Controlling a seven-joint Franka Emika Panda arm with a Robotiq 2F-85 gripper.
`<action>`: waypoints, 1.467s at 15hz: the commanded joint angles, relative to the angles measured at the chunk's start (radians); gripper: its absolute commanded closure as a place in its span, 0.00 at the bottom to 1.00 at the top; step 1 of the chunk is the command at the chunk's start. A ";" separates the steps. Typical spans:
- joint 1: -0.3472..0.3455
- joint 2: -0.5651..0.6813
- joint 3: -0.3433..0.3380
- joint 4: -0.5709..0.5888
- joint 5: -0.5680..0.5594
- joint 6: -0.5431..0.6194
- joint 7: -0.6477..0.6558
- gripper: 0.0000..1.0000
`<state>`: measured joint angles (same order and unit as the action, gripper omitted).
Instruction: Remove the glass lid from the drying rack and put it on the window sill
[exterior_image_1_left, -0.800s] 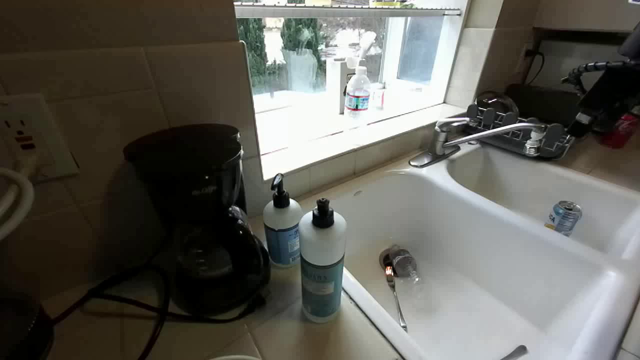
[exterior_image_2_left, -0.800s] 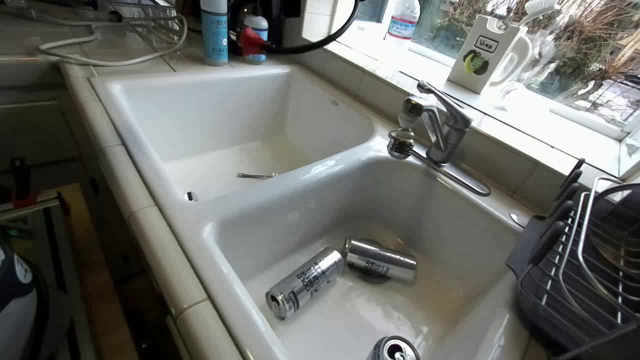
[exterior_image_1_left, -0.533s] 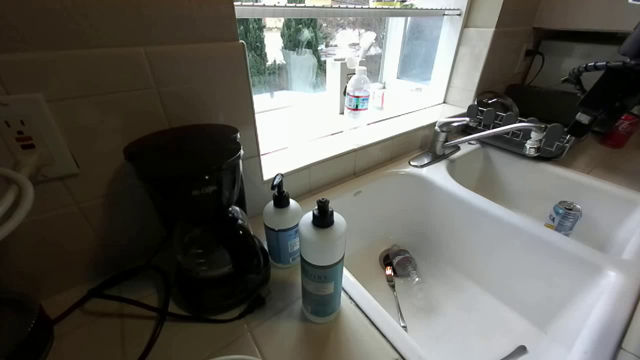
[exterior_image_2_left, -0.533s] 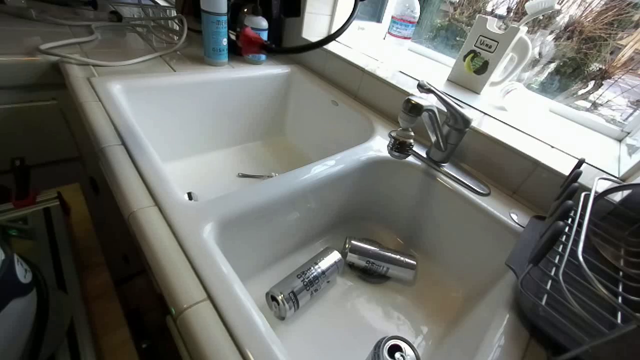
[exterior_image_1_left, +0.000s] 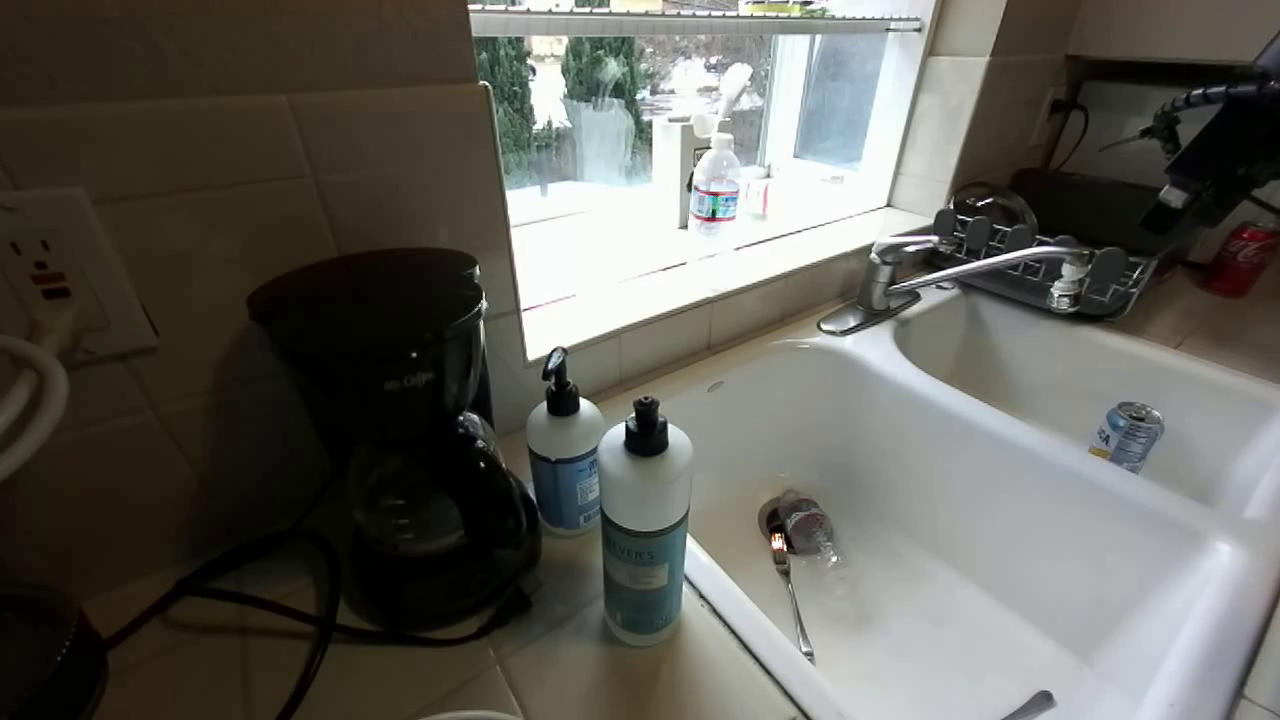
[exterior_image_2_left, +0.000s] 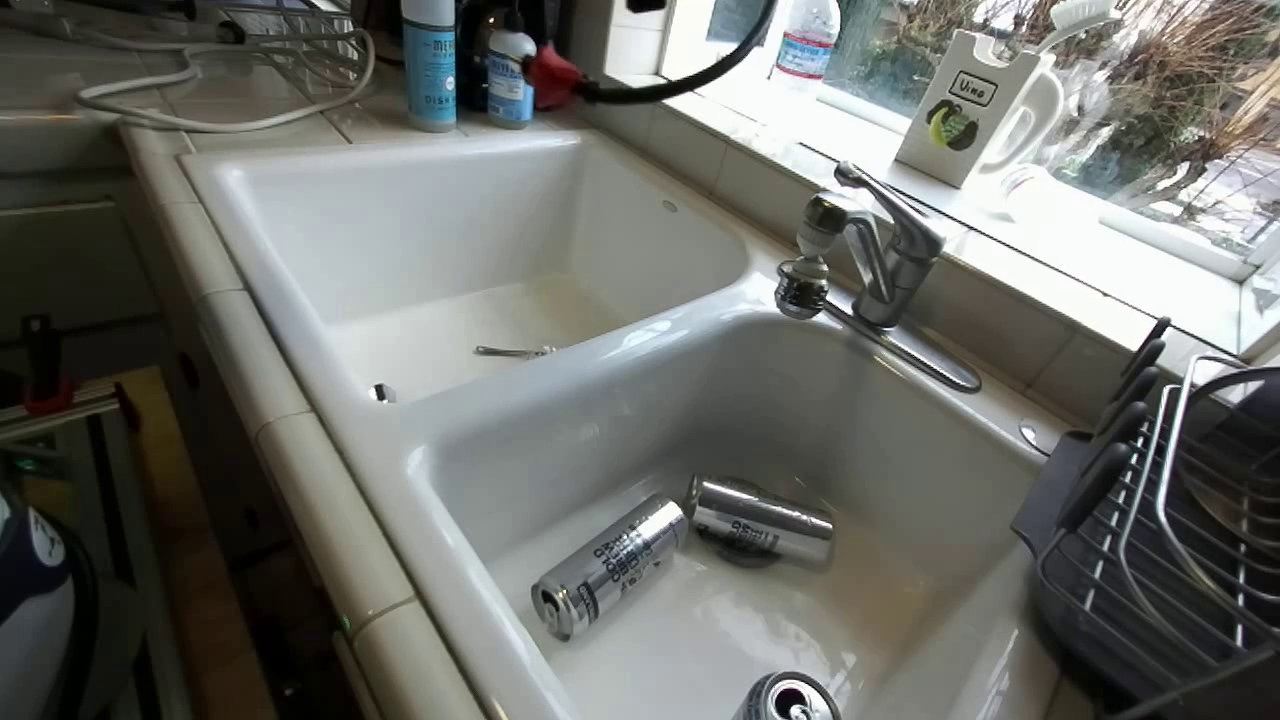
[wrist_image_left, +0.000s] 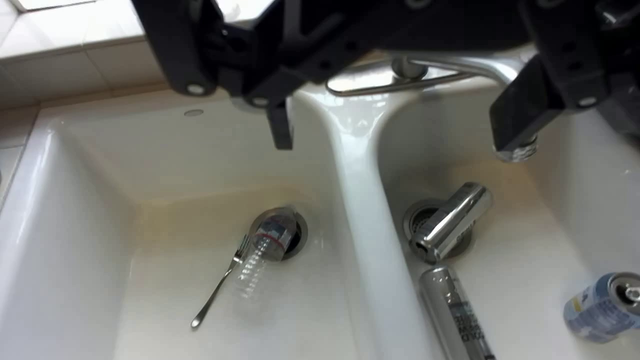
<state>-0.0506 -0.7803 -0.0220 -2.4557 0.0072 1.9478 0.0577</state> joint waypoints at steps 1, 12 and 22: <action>-0.040 0.048 -0.074 0.103 -0.083 0.053 -0.117 0.00; -0.183 0.358 -0.196 0.441 -0.288 0.234 -0.189 0.00; -0.040 0.387 -0.411 0.499 -0.159 0.188 -0.513 0.00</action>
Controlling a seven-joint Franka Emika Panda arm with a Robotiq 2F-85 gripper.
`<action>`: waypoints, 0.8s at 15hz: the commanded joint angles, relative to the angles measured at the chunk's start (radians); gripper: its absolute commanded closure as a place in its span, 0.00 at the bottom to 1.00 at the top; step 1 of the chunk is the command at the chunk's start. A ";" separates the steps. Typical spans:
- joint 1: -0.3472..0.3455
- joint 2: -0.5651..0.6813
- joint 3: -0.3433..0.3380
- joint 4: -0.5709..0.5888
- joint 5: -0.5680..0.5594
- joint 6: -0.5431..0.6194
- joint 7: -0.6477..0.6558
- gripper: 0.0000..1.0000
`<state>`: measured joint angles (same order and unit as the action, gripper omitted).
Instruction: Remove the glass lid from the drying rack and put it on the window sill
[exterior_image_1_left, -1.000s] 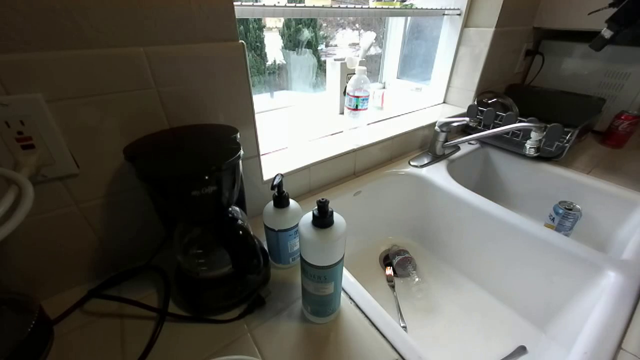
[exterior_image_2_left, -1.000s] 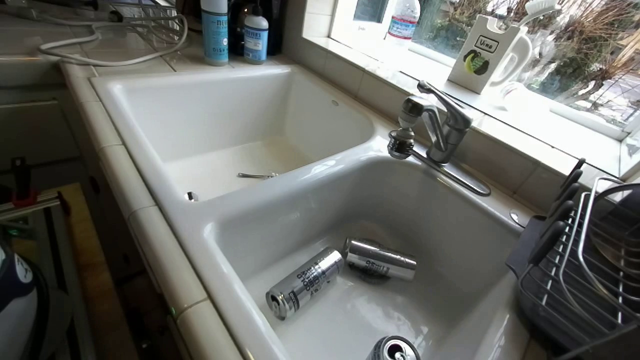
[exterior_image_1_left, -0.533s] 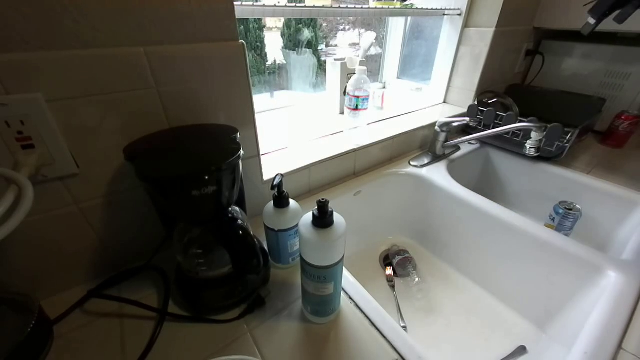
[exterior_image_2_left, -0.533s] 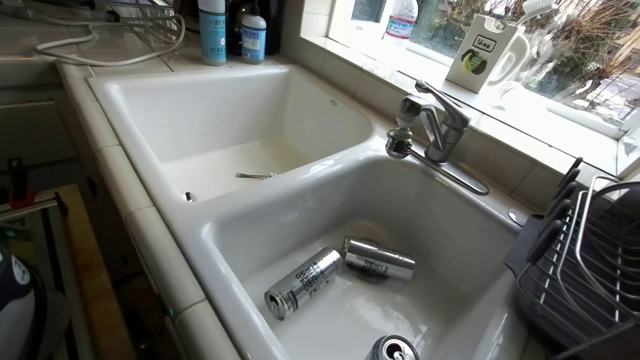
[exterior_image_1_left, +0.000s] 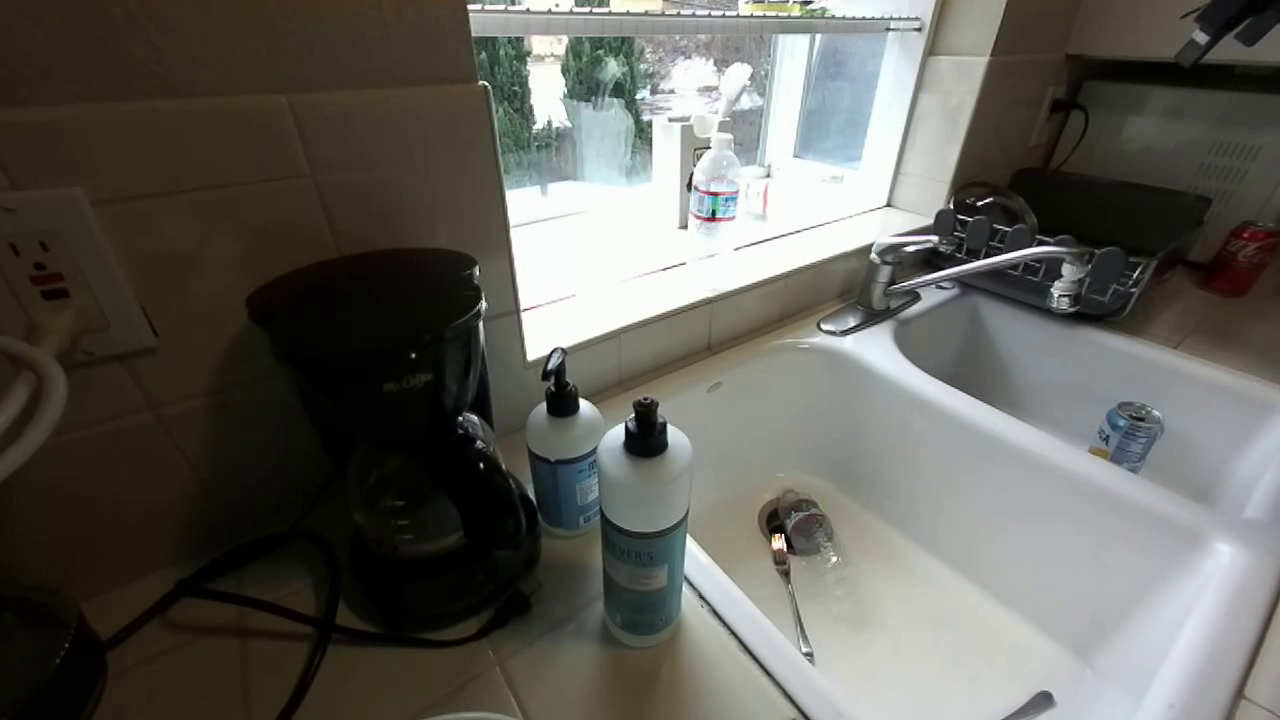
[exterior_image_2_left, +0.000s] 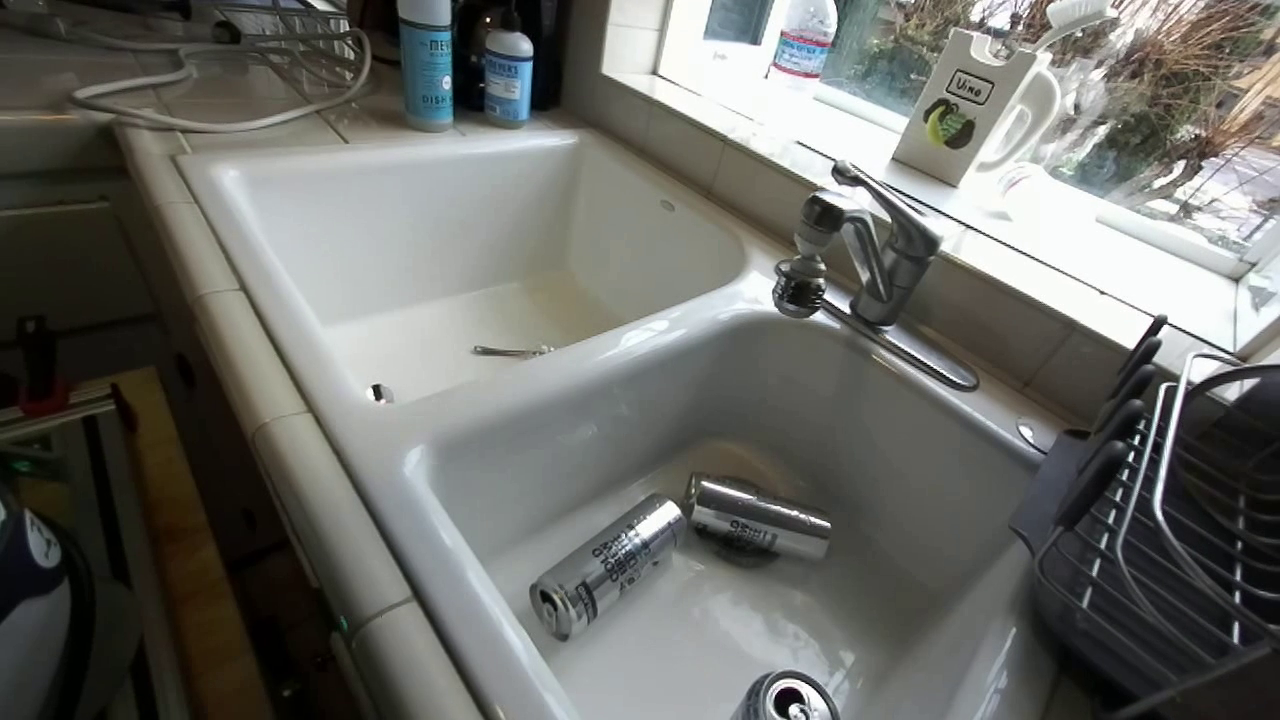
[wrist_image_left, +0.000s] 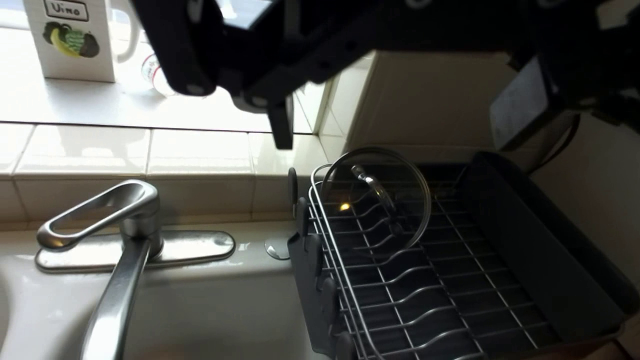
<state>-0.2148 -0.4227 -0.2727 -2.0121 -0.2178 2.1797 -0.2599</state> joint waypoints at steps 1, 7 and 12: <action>0.167 0.055 -0.226 0.094 0.088 -0.062 -0.278 0.00; 0.197 0.371 -0.446 0.337 0.190 -0.026 -0.603 0.00; 0.049 0.459 -0.319 0.354 0.198 0.155 -0.562 0.00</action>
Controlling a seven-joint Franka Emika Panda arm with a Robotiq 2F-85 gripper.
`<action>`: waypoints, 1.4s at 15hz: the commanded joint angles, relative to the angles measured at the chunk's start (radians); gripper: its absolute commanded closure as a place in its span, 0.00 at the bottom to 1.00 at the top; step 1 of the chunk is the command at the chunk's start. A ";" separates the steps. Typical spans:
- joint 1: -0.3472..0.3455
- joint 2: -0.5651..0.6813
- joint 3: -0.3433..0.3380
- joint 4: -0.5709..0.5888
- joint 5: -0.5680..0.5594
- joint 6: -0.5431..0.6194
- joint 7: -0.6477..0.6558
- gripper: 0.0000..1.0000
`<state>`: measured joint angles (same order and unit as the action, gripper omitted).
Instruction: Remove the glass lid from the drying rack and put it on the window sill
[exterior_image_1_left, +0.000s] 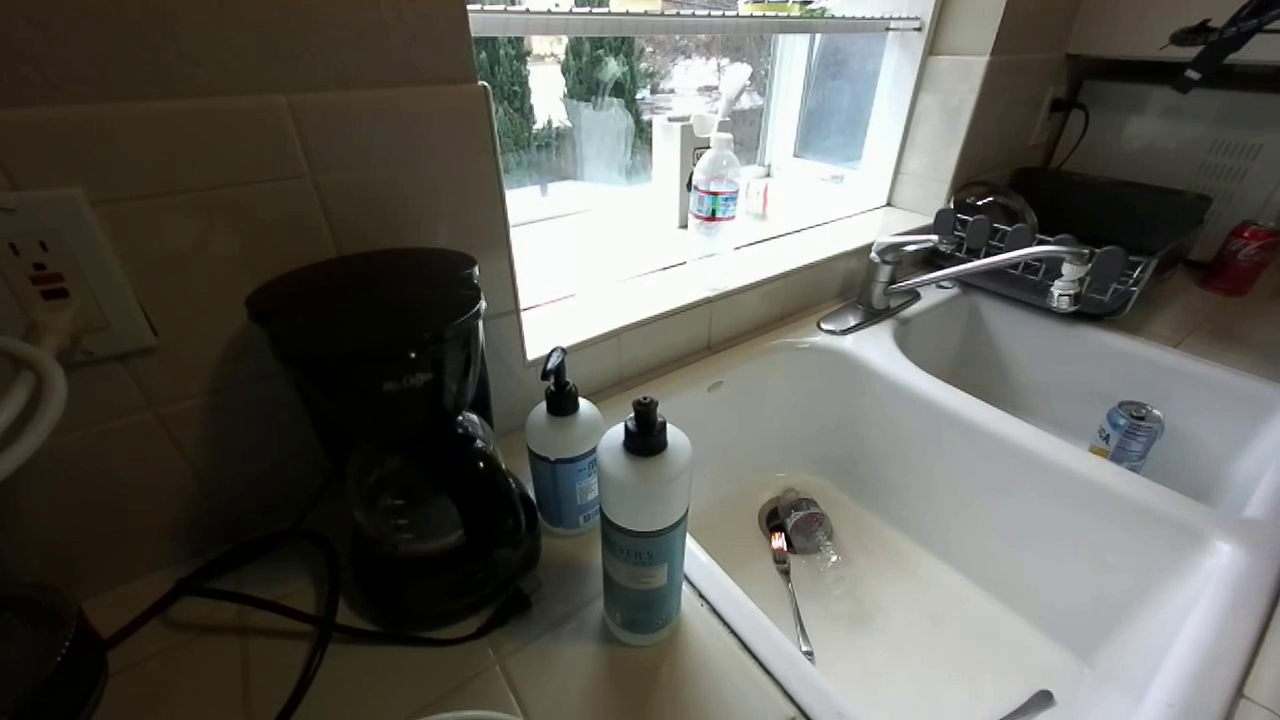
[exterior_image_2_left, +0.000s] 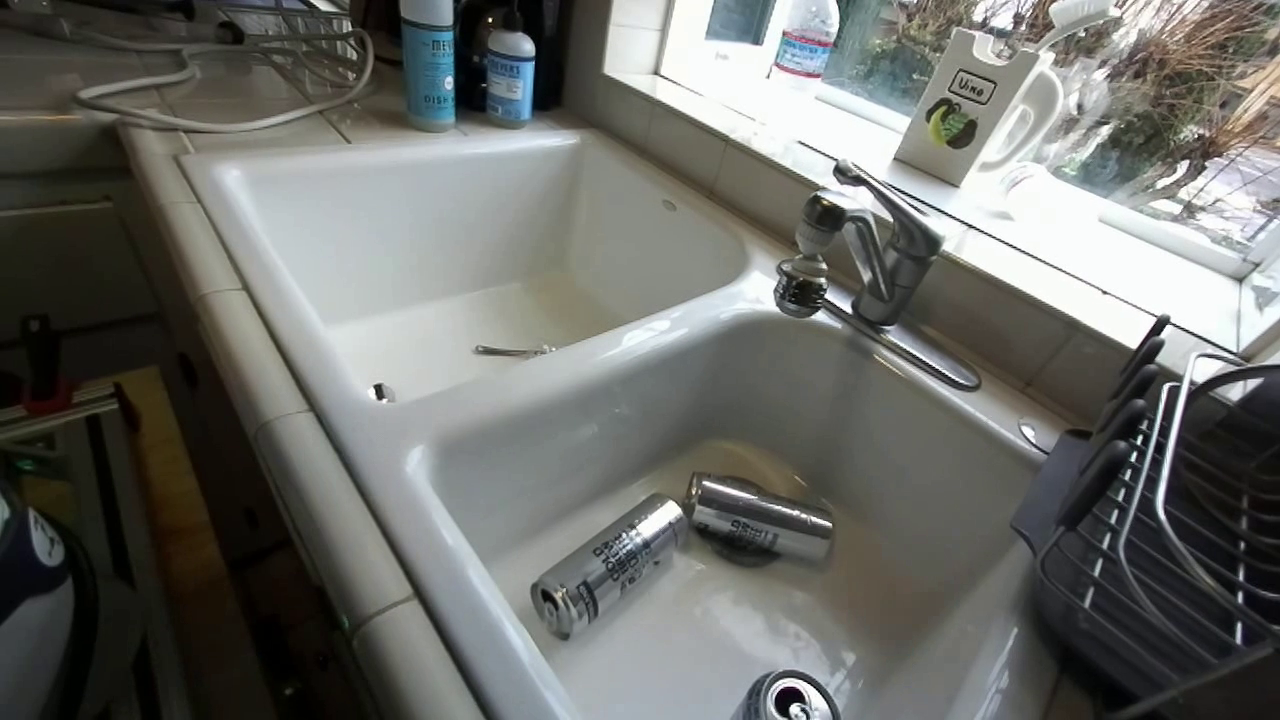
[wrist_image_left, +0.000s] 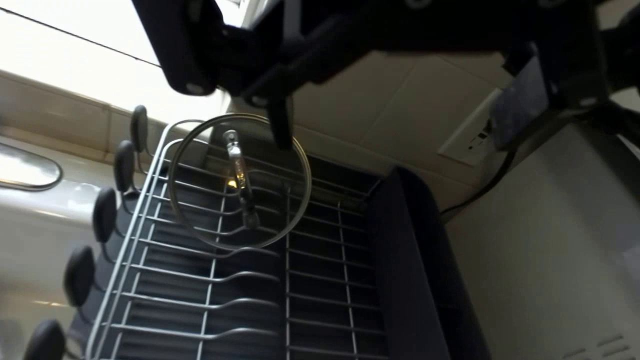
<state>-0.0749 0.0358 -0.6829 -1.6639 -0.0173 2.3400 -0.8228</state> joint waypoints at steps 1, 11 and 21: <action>-0.108 0.036 0.107 0.029 -0.001 0.008 0.007 0.00; -0.267 0.053 0.305 -0.147 0.209 0.159 -0.168 0.00; -0.310 0.111 0.372 -0.182 0.262 0.300 -0.191 0.00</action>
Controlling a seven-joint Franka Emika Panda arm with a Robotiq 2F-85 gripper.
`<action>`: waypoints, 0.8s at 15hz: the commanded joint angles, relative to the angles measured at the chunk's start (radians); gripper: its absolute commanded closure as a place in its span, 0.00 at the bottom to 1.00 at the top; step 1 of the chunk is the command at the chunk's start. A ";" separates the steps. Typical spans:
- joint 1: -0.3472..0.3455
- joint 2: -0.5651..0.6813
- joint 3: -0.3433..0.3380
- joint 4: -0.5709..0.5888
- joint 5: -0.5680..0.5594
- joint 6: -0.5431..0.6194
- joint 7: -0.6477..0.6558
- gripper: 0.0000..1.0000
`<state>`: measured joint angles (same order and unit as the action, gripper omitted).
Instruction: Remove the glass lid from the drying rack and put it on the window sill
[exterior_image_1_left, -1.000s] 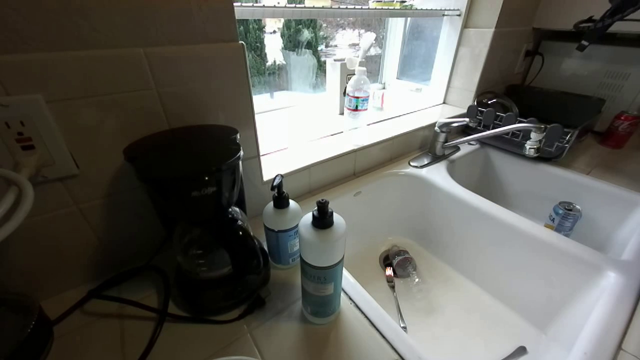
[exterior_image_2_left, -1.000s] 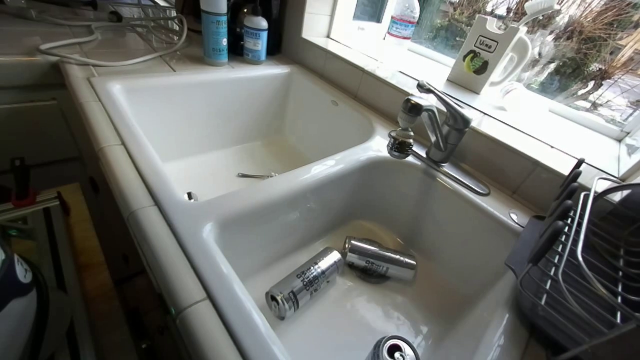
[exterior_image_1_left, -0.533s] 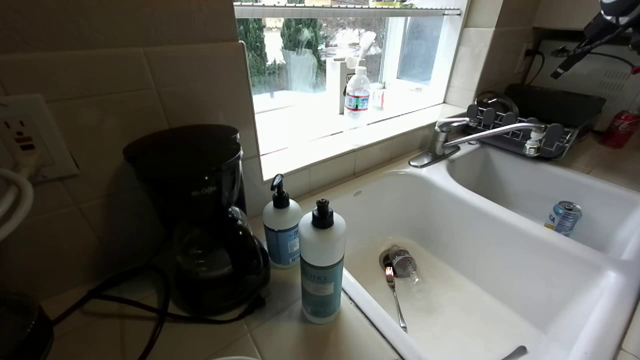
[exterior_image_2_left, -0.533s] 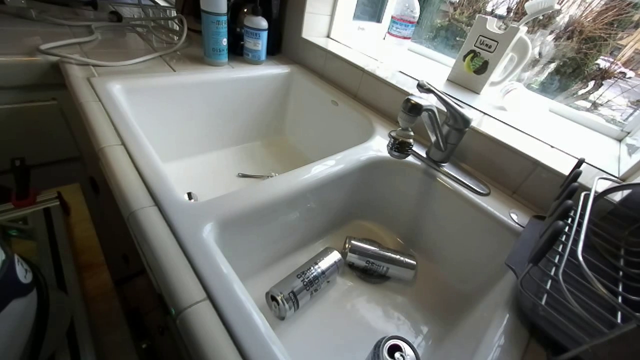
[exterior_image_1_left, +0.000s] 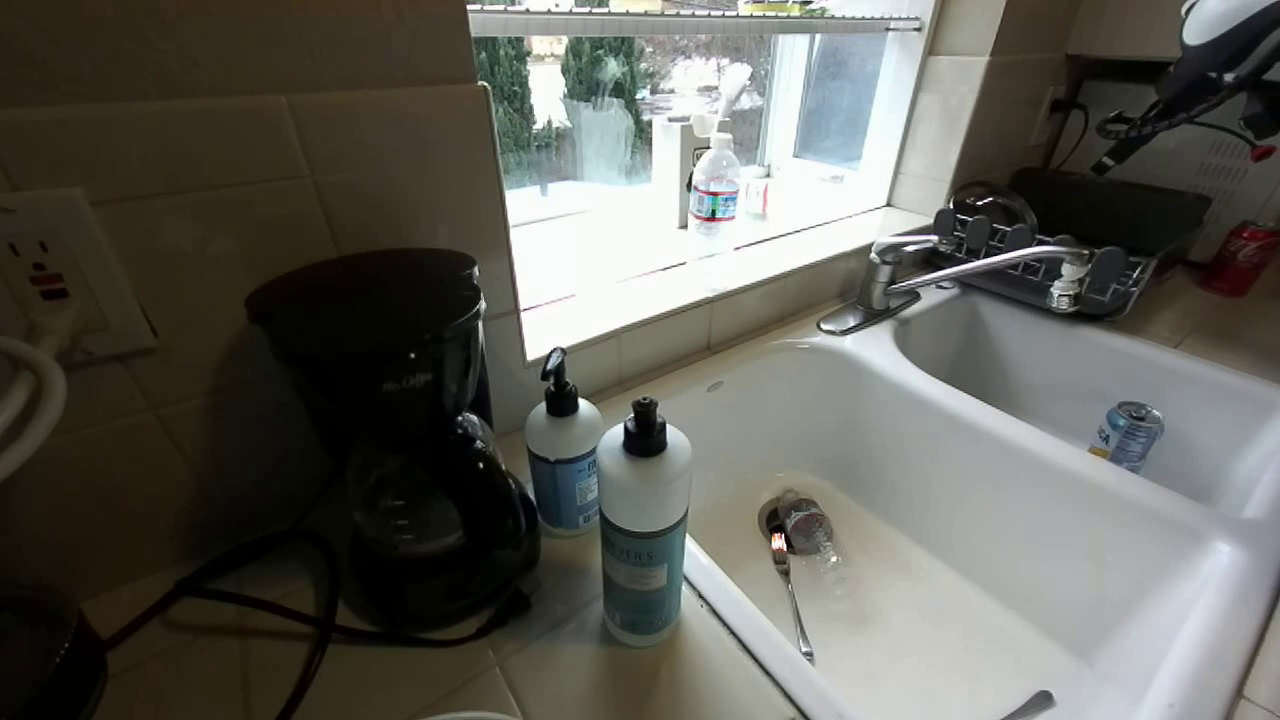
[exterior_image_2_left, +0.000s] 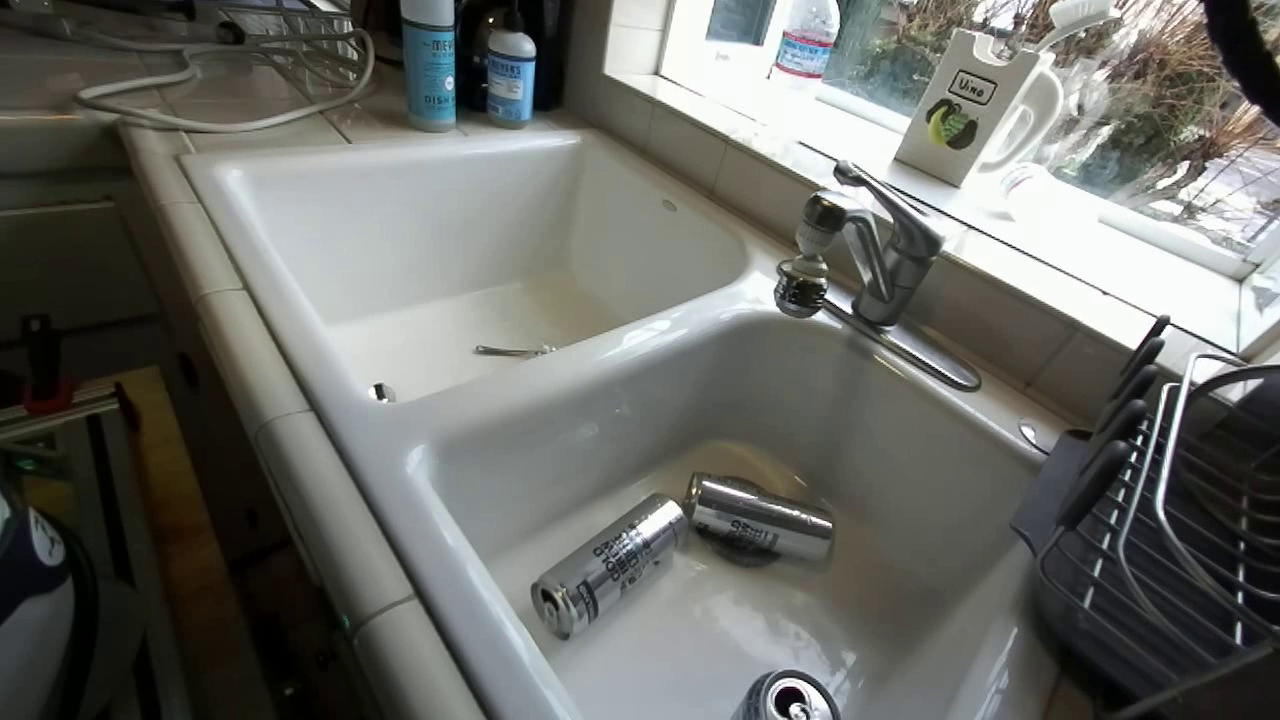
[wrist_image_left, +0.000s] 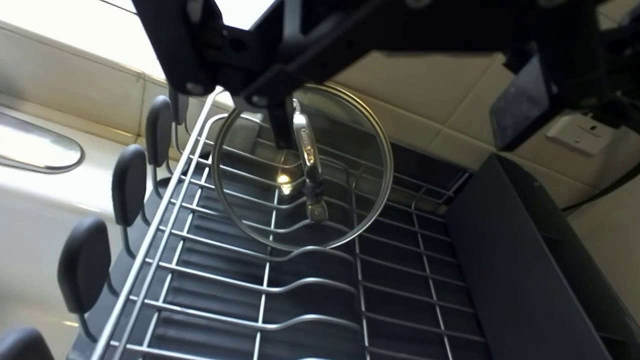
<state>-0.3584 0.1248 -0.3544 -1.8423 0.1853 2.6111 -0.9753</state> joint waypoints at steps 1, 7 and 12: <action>-0.034 0.034 0.064 -0.005 0.112 0.045 -0.073 0.00; -0.051 0.129 0.115 0.033 0.269 0.141 -0.189 0.08; -0.075 0.204 0.132 0.083 0.332 0.151 -0.258 0.13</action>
<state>-0.4058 0.2768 -0.2459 -1.8040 0.4690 2.7422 -1.1794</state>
